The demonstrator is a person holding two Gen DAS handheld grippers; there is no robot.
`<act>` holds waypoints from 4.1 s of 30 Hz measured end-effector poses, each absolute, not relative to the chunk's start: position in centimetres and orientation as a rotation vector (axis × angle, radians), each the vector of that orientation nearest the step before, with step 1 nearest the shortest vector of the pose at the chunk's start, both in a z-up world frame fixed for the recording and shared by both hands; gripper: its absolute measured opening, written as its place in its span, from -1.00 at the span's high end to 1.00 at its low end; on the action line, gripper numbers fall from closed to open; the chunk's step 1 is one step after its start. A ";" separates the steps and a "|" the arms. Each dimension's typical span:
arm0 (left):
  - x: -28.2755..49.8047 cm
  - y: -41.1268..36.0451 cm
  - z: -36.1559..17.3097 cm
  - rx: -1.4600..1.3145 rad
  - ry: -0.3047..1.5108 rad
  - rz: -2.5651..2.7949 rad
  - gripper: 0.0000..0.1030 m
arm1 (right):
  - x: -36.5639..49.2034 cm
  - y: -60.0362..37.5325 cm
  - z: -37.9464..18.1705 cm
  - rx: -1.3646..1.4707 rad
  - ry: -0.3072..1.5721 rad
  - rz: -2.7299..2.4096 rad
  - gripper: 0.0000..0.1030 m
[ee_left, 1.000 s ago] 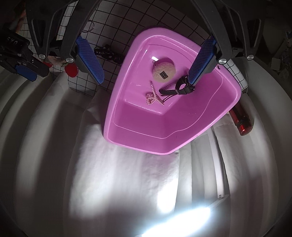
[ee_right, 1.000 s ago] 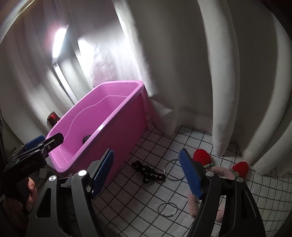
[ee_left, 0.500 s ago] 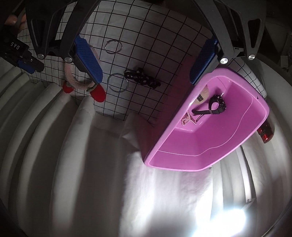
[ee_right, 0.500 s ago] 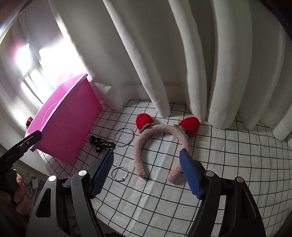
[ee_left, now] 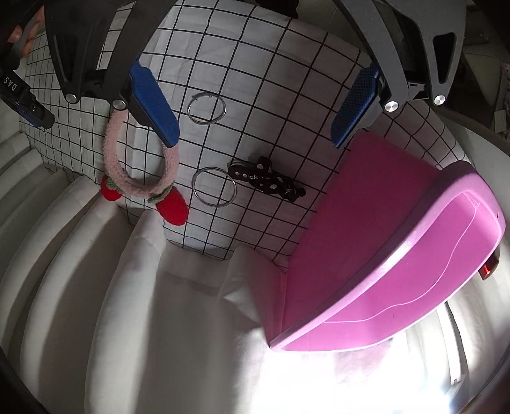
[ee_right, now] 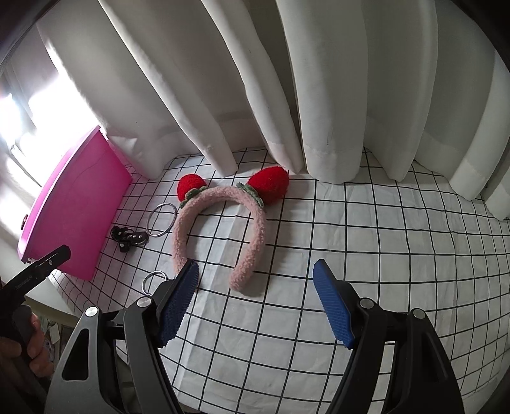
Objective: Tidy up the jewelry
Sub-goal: 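Reach the left tool to the black scrunchie while the right tool reaches the pink headband, then close the left tool on the scrunchie while the right tool grips the headband, then carry the scrunchie with the left tool while the right tool carries the headband to the tub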
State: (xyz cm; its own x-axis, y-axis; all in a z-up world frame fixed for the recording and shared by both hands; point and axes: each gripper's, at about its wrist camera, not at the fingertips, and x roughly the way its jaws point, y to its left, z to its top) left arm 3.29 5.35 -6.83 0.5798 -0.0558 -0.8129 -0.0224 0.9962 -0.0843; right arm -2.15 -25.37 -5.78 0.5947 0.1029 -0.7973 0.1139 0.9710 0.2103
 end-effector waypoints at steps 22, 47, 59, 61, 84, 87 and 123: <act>11.5 6.3 -15.2 -0.145 1.042 0.125 -0.83 | 4.2 -25.9 -12.0 0.245 0.999 -0.042 -0.38; 15.7 7.2 -19.1 -0.171 1.060 0.173 -0.83 | 9.3 -24.7 -15.6 0.138 1.038 -0.080 -0.38; 15.5 7.1 -19.8 -0.114 1.009 0.190 -0.87 | 10.8 -23.6 -16.2 0.070 1.029 -0.089 -0.38; 15.3 6.9 -19.9 -0.110 1.002 0.190 -0.87 | 11.3 -23.0 -16.5 0.044 1.023 -0.099 -0.38; 9.4 6.8 -18.3 -0.088 0.963 0.122 0.76 | 11.8 -18.4 -17.1 0.018 0.958 -0.026 0.78; 8.4 6.9 -17.7 -0.097 0.963 0.103 0.79 | 10.9 -19.3 -16.5 0.045 0.935 -0.019 0.78; 1.3 5.2 1.8 -0.078 0.645 -0.093 0.80 | 0.3 -19.2 3.5 -0.062 0.597 0.068 0.78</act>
